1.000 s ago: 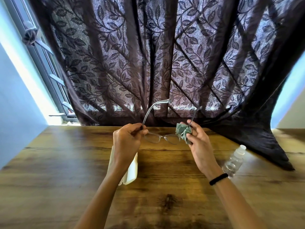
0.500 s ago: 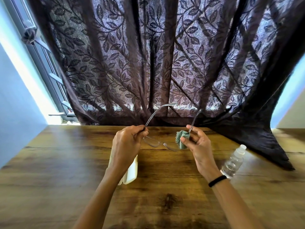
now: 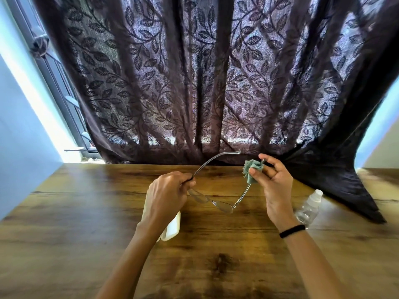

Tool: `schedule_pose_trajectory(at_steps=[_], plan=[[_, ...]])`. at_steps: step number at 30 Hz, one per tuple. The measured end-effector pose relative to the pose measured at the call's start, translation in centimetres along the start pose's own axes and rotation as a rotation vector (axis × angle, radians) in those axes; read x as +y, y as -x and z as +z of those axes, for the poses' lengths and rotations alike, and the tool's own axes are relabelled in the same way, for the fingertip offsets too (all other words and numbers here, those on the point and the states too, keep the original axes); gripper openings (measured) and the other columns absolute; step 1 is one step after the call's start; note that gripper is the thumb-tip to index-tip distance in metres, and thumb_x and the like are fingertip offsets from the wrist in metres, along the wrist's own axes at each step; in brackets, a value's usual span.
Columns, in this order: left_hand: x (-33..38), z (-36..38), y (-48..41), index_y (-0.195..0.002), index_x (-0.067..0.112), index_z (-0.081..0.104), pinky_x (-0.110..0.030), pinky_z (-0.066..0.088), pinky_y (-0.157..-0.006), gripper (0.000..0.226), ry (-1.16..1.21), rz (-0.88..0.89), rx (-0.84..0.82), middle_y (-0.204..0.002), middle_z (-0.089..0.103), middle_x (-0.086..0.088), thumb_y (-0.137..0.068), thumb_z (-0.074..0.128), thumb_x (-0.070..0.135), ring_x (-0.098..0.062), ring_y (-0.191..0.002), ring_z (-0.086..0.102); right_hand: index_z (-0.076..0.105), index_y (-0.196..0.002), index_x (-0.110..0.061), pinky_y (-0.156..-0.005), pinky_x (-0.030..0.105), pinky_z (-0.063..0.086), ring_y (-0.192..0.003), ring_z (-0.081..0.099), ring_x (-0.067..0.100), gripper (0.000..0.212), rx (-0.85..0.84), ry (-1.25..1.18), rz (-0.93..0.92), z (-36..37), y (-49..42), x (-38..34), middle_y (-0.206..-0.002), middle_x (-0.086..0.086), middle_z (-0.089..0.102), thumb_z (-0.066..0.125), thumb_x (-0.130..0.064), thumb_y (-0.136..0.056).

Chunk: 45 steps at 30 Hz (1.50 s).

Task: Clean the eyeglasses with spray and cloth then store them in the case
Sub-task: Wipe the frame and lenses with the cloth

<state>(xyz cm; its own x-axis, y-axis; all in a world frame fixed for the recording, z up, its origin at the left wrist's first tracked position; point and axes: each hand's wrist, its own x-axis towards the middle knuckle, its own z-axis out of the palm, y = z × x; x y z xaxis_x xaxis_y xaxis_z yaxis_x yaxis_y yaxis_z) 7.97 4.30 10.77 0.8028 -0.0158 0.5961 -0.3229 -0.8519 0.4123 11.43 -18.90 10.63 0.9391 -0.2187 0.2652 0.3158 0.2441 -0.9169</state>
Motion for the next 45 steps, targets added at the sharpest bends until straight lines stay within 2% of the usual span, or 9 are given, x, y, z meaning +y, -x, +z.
schedule_pose_trajectory(at_steps=[7,12,16,23,26,29,32,39,45], plan=[[0.2,-0.1,0.2,-0.076,0.020,0.071,-0.030,0.047,-0.048,0.003,-0.034,0.030,0.001,-0.072,0.072,0.004,-0.076,0.073,0.019,-0.021,-0.057,0.064,0.061,-0.106,-0.022,-0.069,0.020,0.057,-0.084,0.070,0.012,0.042,0.002,0.128,-0.242,0.2,0.6,-1.2,-0.088,-0.007,0.073,0.072,0.001,-0.072],[-0.2,0.2,0.8,-0.076,0.026,0.067,-0.024,0.040,-0.044,0.004,-0.048,-0.036,-0.034,-0.065,0.068,0.010,-0.077,0.071,0.026,-0.015,-0.055,0.060,0.066,-0.100,-0.025,-0.072,0.015,0.054,-0.088,0.068,0.008,0.037,-0.007,0.162,-0.308,0.0,0.1,-2.0,-0.089,-0.015,0.073,0.069,0.002,-0.075],[0.0,0.2,0.6,-0.076,0.027,0.069,-0.011,0.026,-0.042,0.004,-0.036,-0.085,0.023,-0.063,0.068,0.008,-0.076,0.072,0.027,-0.014,-0.050,0.058,0.063,-0.107,-0.013,-0.067,0.015,0.055,-0.083,0.069,0.006,0.036,0.058,0.089,-0.265,-0.3,0.3,-1.6,-0.085,-0.015,0.073,0.066,0.005,-0.076],[0.2,0.2,0.4,-0.083,0.029,0.071,-0.016,0.032,-0.046,0.008,-0.020,-0.097,0.004,-0.072,0.072,0.010,-0.075,0.073,0.030,-0.015,-0.059,0.063,0.058,-0.108,-0.017,-0.066,0.017,0.056,-0.079,0.068,0.003,0.038,0.120,0.047,-0.343,0.3,0.6,-3.2,-0.083,-0.015,0.073,0.065,0.006,-0.078],[0.9,0.1,0.1,-0.087,0.032,0.071,-0.022,0.038,-0.053,0.012,-0.025,-0.095,-0.013,-0.078,0.073,0.011,-0.075,0.071,0.034,-0.014,-0.067,0.065,0.049,-0.101,-0.027,-0.076,0.024,0.057,-0.093,0.066,0.005,0.037,0.089,0.204,-0.549,1.3,1.4,-4.0,-0.095,-0.011,0.069,0.067,-0.003,-0.080],[1.8,0.0,-0.3,-0.086,0.029,0.073,-0.024,0.040,-0.056,0.015,0.000,-0.093,-0.005,-0.079,0.074,0.008,-0.072,0.074,0.034,-0.016,-0.072,0.067,0.052,-0.104,-0.014,-0.081,0.020,0.053,-0.096,0.066,0.006,0.027,-0.090,0.492,-0.833,2.8,2.2,-4.0,-0.105,0.000,0.064,0.065,-0.009,-0.081],[2.8,-0.1,-0.6,-0.086,0.031,0.073,-0.028,0.043,-0.055,0.016,0.022,-0.097,-0.025,-0.078,0.074,0.005,-0.071,0.074,0.035,-0.018,-0.073,0.066,0.061,-0.107,-0.008,-0.086,0.028,0.051,-0.094,0.066,0.019,0.025,-0.280,0.793,-0.967,4.5,2.6,-3.4,-0.104,0.007,0.069,0.058,-0.011,-0.082],[3.1,-0.7,-0.5,-0.086,0.031,0.070,-0.030,0.043,-0.053,0.014,-0.004,-0.015,-0.050,-0.077,0.072,0.005,-0.073,0.072,0.029,-0.017,-0.072,0.063,0.066,-0.102,-0.005,-0.094,0.040,0.048,-0.097,0.066,0.020,0.032,-0.541,1.137,-0.991,5.5,2.7,-1.8,-0.104,0.005,0.071,0.069,0.007,-0.073],[3.0,-0.4,-0.3,-0.087,0.033,0.070,-0.028,0.043,-0.056,0.016,0.001,-0.009,-0.041,-0.081,0.072,0.007,-0.073,0.072,0.026,-0.015,-0.075,0.063,0.062,-0.094,-0.012,-0.103,0.041,0.039,-0.080,0.065,0.019,0.024,-0.543,1.315,-0.977,5.1,2.5,-2.0,-0.085,-0.001,0.069,0.060,0.004,-0.075]])
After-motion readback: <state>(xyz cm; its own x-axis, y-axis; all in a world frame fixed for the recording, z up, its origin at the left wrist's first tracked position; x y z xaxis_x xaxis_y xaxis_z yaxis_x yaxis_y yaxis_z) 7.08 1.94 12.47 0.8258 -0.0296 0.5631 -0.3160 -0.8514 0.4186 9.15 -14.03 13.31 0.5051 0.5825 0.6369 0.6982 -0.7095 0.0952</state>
